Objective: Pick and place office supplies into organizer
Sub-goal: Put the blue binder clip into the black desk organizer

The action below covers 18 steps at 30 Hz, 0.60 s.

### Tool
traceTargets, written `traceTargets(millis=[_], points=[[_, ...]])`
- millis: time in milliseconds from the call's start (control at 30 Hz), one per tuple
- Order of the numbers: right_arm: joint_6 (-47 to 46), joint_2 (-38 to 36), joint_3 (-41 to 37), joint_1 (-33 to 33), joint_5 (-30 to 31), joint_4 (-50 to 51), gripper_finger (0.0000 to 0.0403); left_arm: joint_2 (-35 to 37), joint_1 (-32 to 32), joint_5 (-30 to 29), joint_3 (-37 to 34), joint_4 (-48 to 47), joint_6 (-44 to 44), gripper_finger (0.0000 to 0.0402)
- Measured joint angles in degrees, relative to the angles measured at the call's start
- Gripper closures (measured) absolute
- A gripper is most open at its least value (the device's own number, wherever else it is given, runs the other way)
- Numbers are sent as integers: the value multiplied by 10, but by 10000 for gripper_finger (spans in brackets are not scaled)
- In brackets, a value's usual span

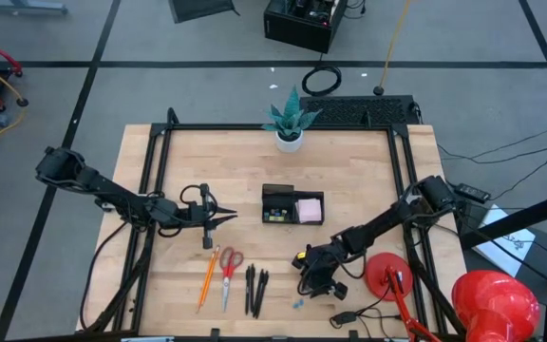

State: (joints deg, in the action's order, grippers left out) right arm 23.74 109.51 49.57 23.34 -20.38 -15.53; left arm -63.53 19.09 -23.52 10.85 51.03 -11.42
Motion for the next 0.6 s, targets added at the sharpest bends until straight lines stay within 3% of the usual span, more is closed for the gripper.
traceTargets(millis=[600], points=[[21,-2,-1,-25,-2,41,262,0,0,0,0,-3,4,355]])
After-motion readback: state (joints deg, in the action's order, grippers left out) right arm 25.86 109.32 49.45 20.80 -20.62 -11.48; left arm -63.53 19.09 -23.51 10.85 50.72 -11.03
